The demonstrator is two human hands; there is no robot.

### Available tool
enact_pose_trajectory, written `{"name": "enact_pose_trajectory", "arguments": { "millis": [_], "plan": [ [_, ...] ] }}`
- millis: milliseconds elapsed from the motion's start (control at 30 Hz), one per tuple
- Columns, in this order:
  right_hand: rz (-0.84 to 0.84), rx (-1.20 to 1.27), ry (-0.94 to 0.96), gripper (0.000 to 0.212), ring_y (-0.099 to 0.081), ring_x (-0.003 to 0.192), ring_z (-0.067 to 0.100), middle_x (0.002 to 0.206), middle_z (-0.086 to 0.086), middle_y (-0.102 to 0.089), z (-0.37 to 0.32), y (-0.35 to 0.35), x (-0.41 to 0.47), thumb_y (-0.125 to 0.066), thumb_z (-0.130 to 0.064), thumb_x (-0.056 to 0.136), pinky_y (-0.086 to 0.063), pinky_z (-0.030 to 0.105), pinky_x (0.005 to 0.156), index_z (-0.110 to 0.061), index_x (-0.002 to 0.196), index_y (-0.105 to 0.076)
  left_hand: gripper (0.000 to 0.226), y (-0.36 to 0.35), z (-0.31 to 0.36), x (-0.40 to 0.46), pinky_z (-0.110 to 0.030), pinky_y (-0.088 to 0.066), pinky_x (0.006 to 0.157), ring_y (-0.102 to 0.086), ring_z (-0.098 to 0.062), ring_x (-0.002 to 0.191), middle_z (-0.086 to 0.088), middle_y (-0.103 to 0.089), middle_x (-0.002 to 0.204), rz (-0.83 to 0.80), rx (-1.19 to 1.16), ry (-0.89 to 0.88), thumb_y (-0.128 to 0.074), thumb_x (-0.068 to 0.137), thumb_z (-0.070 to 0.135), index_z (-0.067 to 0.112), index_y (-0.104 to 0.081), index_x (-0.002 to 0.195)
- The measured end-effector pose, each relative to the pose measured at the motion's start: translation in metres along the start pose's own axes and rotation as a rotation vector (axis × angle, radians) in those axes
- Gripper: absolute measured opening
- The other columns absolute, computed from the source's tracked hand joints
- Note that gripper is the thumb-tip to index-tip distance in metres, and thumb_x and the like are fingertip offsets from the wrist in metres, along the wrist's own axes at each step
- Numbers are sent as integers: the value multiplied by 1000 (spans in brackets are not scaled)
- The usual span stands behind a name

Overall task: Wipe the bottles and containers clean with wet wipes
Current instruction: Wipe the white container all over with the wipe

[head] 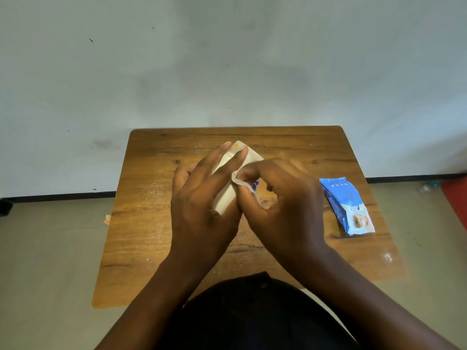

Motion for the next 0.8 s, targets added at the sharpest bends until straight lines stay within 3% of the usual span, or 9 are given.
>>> {"name": "enact_pose_trajectory", "arguments": {
  "millis": [200, 400, 567, 633, 733, 800],
  "plan": [
    [123, -8, -36, 6, -63, 79, 16, 90, -12, -74, 17, 21, 19, -73, -27, 91, -50, 42, 60, -24, 96, -76, 56, 1, 1, 3, -35, -37, 106, -56, -19, 136, -3, -55, 156, -8, 41, 12, -79, 94, 14, 19, -60, 147],
    [17, -4, 40, 4, -60, 84, 11, 91, -9, -74, -1, 6, 1, -75, -23, 89, -49, 34, 65, -23, 93, -75, 51, 3, 1, 2, -31, -33, 106, -56, -24, 133, -2, -53, 157, -3, 11, -4, -72, 98, 24, 25, -59, 147],
    [145, 37, -24, 4, -63, 81, 16, 88, -12, -73, 19, 24, 17, -76, -23, 90, -51, 44, 61, -21, 94, -75, 53, -1, -2, -1, -23, -31, 102, -57, -30, 128, -1, -51, 159, -45, 61, 17, -74, 96, 24, 26, -60, 147],
    [190, 36, -44, 4, -61, 82, 12, 88, -16, -71, 25, 33, 23, -79, -20, 90, -51, 41, 63, -21, 93, -76, 50, -2, 1, -2, -22, -31, 102, -56, -30, 128, -2, -51, 159, -45, 56, 8, -74, 96, 24, 25, -63, 145],
    [203, 74, -115, 9, -56, 78, 6, 85, -28, -62, 36, 40, 24, -80, -20, 90, -45, 30, 61, -25, 94, -74, 52, 0, 4, -2, -29, -36, 107, -56, -20, 133, 0, -53, 158, -26, 3, -2, -73, 95, 26, 24, -61, 145],
    [198, 161, -176, 14, -58, 77, 8, 83, -30, -62, 44, 41, 22, -80, -21, 91, -44, 28, 60, -30, 95, -70, 61, 0, -6, -2, -34, -46, 106, -54, -10, 136, 10, -54, 156, -15, -157, 131, -72, 93, 31, 30, -52, 151]
  ]
}}
Point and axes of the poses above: each hand's wrist, its own x-axis towards the middle knuckle, its own y-axis out of the back of the hand, z = x × y, the point moved 9 cm from there along x, towards the middle knuckle
